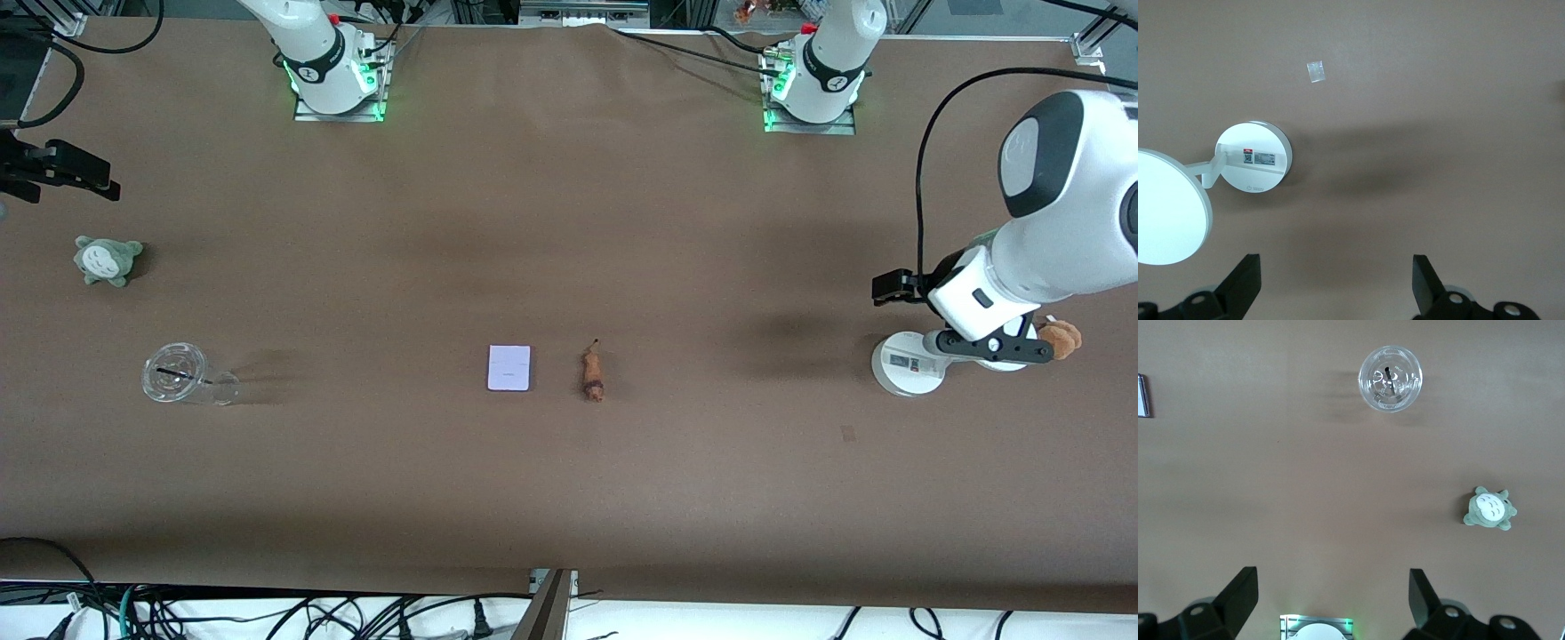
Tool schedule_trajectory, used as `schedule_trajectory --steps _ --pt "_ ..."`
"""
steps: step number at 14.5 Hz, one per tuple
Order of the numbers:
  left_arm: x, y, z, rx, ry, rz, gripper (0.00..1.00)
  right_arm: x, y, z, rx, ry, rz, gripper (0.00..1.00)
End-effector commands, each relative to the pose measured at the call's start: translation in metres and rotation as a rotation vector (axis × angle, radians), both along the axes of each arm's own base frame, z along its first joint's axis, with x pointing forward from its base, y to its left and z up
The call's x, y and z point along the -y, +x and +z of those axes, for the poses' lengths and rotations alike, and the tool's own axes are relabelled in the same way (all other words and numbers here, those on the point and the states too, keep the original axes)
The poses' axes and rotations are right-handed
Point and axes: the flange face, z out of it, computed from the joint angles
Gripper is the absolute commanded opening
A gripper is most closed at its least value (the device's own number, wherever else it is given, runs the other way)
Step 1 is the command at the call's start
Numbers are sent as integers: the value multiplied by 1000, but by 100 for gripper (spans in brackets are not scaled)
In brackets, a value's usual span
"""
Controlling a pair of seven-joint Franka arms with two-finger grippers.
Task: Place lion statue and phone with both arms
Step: 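Reach the left gripper over the brown lion statue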
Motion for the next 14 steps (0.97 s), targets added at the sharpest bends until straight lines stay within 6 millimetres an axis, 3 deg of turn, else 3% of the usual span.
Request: schedule_trajectory --steps 1,3,4,6,7,8,11,14 --pt "7 -1 16 17 -8 -33 100 1 2 5 12 19 2 100" --pt "17 -1 13 11 -47 -23 100 1 2 6 13 19 2 100" --pt "37 -2 6 -7 -88 -23 100 1 2 5 12 19 2 100" --pt "65 6 -30 -53 -156 51 100 1 3 5 10 19 2 100" --pt "86 13 -47 -39 -180 103 100 1 3 5 10 21 2 100" --pt "118 14 -63 -29 -176 132 100 1 3 4 10 21 2 100" --pt "198 6 -97 0 -141 230 100 1 3 4 10 21 1 100" --pt "254 5 -120 58 -149 286 100 1 3 3 7 21 2 100"
